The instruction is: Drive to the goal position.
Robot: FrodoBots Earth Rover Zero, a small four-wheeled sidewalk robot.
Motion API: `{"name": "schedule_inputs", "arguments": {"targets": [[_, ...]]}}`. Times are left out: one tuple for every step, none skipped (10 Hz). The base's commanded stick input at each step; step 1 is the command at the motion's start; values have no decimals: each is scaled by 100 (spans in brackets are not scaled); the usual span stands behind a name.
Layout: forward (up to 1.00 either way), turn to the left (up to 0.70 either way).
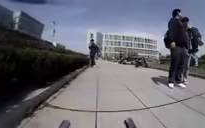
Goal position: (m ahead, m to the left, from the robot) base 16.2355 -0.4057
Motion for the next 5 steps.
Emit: {"name": "schedule_inputs", "arguments": {"targets": [[70,0],[70,0],[70,0],[70,0],[70,0]]}}
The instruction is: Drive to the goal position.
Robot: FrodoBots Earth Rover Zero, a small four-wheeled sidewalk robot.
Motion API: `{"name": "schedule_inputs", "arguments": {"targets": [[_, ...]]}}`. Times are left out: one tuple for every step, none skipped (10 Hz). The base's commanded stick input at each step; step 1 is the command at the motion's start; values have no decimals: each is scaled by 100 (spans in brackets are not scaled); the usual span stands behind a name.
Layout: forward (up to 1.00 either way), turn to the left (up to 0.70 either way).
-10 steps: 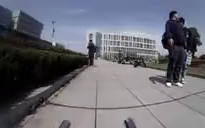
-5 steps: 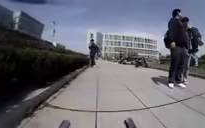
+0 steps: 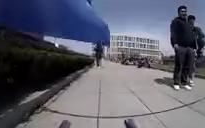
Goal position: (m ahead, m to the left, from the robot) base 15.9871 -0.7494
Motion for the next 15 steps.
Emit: {"name": "schedule_inputs", "arguments": {"targets": [[70,0],[70,0],[70,0],[70,0],[70,0],[70,0],[70,0],[70,0],[70,0],[70,0],[70,0],[70,0],[70,0],[70,0],[67,0]]}}
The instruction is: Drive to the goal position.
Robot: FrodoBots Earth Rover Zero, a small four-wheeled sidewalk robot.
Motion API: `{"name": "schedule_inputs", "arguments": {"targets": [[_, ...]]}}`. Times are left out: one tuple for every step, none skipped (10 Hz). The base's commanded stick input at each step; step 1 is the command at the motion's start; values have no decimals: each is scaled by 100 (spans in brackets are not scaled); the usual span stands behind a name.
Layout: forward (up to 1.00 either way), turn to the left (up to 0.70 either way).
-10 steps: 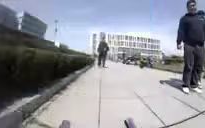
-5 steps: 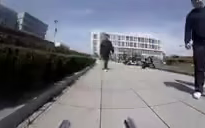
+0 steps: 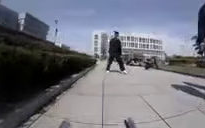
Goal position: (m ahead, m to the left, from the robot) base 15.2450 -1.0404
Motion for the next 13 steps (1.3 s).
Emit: {"name": "schedule_inputs", "arguments": {"targets": [[32,0],[1,0],[0,0],[0,0],[0,0],[0,0],[12,0],[26,0],[70,0],[70,0],[70,0],[70,0],[70,0]]}}
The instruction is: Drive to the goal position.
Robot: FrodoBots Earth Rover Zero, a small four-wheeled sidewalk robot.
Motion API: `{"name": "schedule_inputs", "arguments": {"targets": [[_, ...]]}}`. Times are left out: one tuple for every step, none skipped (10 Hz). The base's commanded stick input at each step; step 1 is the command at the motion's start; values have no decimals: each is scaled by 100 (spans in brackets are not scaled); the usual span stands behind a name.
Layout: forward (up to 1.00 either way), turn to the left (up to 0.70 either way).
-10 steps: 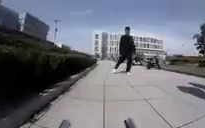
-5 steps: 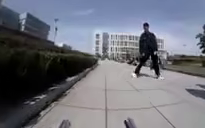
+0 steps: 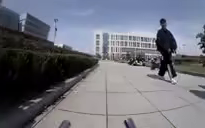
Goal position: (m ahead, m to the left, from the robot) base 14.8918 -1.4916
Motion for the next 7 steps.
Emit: {"name": "schedule_inputs", "arguments": {"targets": [[70,0],[70,0],[70,0],[70,0],[70,0],[70,0],[70,0]]}}
